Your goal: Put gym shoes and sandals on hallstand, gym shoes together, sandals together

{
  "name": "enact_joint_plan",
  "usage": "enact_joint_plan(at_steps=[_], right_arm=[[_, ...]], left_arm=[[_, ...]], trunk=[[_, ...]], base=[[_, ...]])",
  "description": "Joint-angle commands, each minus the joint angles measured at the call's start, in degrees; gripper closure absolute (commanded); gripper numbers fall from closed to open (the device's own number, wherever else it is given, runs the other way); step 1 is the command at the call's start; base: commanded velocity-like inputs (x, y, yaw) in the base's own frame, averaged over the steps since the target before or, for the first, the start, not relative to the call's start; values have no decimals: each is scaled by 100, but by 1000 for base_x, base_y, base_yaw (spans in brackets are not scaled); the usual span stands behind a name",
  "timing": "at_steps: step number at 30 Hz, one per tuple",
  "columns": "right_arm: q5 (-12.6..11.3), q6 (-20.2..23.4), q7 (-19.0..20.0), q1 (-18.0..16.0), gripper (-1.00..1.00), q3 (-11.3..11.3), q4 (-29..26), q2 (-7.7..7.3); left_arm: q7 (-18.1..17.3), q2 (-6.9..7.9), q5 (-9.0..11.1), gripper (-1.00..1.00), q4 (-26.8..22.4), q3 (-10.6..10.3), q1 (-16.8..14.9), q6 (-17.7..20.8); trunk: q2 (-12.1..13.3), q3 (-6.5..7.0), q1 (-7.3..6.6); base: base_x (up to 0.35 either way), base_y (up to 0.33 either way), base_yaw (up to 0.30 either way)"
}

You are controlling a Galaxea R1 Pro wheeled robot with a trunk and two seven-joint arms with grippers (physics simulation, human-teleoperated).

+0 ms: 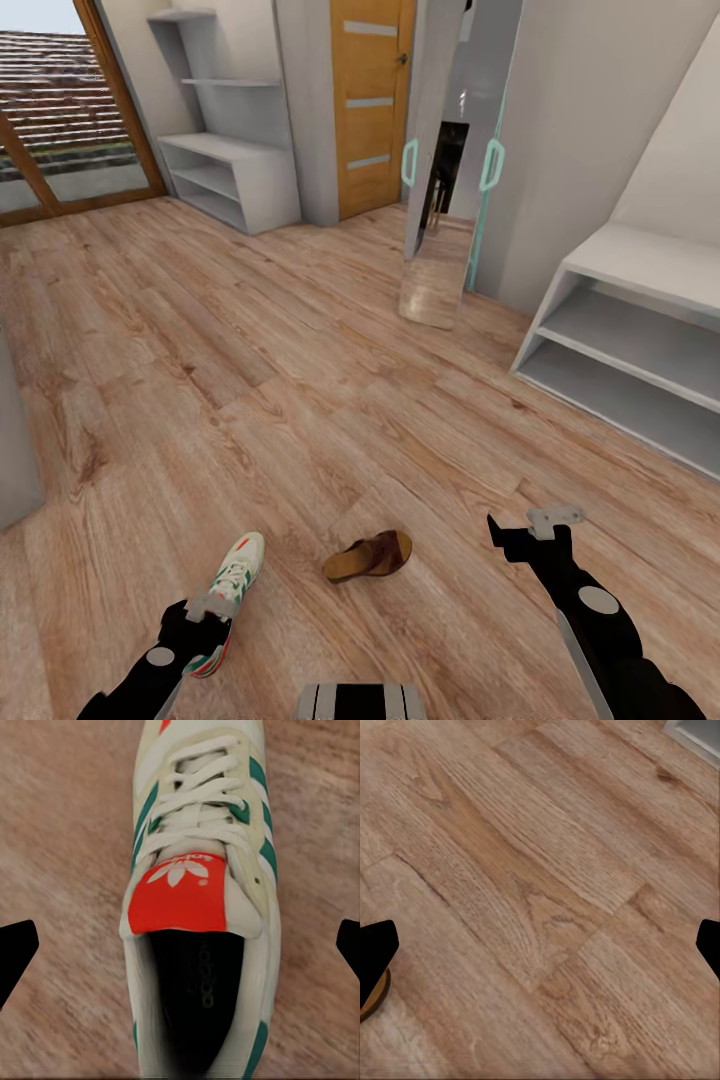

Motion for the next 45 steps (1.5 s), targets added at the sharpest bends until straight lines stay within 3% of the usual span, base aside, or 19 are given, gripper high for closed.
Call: enact_joint_plan(at_steps=[1,17,24,34,38,45], right_arm=[[2,32,-1,-1,-100,0,-9,-1],[0,33,-1,-1,-100,0,-9,-1],[0,33,-1,-1,-100,0,-9,-1],[0,33,-1,-1,-100,0,-17,-1],[0,33,-1,-1,-100,0,-18,-1],[0,33,-1,-1,-100,0,-18,-1]], left_arm=[[12,4,-51,-100,-4,-20,-2,-1],[23,4,-47,-100,35,-20,4,-10],[25,4,-46,-100,31,-20,6,-15],[25,5,-46,-100,2,-7,-1,-8],[32,8,-44,-100,-7,-3,-2,-7],[30,8,-43,-100,-9,125,1,-35]], trunk=[[-2,-12,-1],[-2,-109,-1],[-11,-291,17],[-11,-345,17],[-16,-435,27],[-19,-493,32]], base=[[0,0,63],[0,0,44],[0,0,16],[0,0,35],[0,0,3],[0,0,22]])
